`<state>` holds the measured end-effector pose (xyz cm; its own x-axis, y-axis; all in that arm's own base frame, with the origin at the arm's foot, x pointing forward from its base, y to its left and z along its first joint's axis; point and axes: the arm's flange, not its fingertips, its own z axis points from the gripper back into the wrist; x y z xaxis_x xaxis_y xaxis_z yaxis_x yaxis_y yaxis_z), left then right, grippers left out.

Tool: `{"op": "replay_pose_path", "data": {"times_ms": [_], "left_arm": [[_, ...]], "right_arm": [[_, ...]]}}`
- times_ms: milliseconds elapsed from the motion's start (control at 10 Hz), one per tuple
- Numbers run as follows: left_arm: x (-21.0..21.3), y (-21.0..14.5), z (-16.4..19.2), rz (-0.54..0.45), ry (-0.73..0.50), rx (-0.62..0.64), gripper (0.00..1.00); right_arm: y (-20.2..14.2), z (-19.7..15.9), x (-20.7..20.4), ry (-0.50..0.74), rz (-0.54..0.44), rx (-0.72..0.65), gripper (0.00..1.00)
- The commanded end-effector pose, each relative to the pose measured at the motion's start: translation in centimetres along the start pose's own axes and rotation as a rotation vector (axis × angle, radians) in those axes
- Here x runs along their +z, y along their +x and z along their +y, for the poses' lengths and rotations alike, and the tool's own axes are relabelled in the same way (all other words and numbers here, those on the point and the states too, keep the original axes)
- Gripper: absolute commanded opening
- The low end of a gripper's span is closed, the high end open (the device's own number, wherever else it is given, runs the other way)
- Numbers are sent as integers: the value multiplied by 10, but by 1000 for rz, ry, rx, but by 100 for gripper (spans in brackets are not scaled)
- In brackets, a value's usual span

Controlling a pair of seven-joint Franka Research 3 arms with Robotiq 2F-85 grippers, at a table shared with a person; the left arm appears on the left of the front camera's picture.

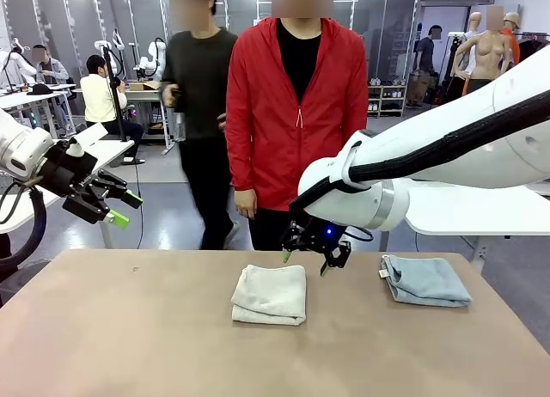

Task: Fold the towels and place them in the basket.
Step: Stack the folded Towel with hook on the right side of the table.

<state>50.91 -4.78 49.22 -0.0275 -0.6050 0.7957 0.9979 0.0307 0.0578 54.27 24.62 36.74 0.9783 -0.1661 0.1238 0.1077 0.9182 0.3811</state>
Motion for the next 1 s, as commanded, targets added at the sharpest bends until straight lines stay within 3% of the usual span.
{"op": "replay_pose_path", "data": {"times_ms": [0, 900], "left_arm": [[2, 2, 0, 10, -2, 2, 90], [2, 2, 0, 10, -2, 2, 90]], "right_arm": [[-4, -16, -18, 68, -4, 9, 100], [3, -31, -71, 58, 30, 55, 100]]}}
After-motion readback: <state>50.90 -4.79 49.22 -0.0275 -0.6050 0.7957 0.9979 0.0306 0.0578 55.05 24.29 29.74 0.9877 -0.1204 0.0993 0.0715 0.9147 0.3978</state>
